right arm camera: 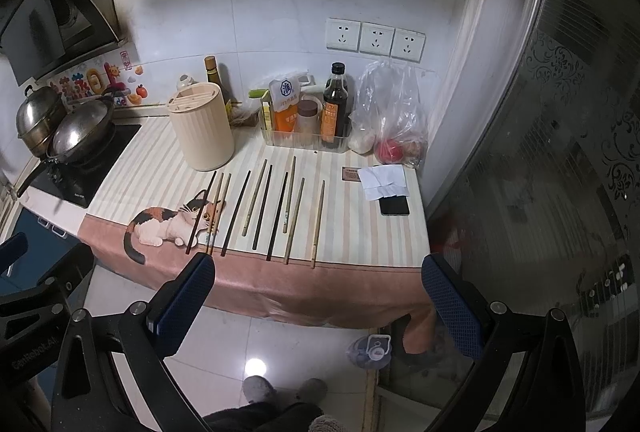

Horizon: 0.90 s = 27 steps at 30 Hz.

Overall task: Organize utensils
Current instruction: 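Lower the left tool and grasp a black chopstick while the right tool grasps a wooden chopstick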

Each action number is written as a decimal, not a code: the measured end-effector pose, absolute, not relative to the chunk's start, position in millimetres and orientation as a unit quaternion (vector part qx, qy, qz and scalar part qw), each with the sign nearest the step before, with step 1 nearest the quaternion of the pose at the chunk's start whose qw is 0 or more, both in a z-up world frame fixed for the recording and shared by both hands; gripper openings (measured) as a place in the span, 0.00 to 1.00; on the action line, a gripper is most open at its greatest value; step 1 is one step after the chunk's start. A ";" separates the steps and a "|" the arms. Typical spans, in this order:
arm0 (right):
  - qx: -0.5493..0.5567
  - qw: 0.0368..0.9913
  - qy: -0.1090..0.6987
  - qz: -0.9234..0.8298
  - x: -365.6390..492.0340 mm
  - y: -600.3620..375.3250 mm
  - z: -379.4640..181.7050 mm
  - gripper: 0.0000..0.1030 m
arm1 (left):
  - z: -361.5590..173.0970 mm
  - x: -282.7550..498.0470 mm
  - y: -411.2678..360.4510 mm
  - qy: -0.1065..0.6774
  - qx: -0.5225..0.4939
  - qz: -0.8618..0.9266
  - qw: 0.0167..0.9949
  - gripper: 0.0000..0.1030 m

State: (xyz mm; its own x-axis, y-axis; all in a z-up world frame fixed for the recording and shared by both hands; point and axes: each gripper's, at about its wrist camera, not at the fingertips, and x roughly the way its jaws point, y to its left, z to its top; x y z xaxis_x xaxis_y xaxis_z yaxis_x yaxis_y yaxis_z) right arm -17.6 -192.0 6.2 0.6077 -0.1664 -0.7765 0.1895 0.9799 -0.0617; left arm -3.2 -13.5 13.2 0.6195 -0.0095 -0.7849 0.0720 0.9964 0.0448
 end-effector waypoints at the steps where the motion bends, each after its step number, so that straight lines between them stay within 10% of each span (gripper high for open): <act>1: 0.016 0.896 0.431 -0.101 -17.2 -192.7 6.2 1.00 | 14.5 -1.3 -14.6 0.434 0.037 -0.023 0.900 1.00; 17: 0.105 0.895 0.404 -0.156 56.4 -228.9 -80.8 1.00 | -73.1 135.8 6.9 0.433 0.074 0.000 0.899 1.00; 22: 0.135 0.864 0.464 -0.143 104.8 -247.4 -145.4 0.65 | -139.4 186.3 22.3 0.502 0.058 0.017 0.863 1.00; 27: 0.151 0.832 0.519 -0.125 156.8 -259.6 -211.1 0.59 | -207.1 237.9 19.5 0.565 0.055 0.022 0.823 0.97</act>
State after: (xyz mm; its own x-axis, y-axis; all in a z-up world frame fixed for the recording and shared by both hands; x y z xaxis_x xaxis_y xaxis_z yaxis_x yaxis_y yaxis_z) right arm 156.8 -259.6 -211.1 0.4306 -0.0509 -0.9011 0.3638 0.9235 0.1217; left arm 237.9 19.5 -207.1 0.3606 0.0976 -0.9276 0.0258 0.9931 0.1145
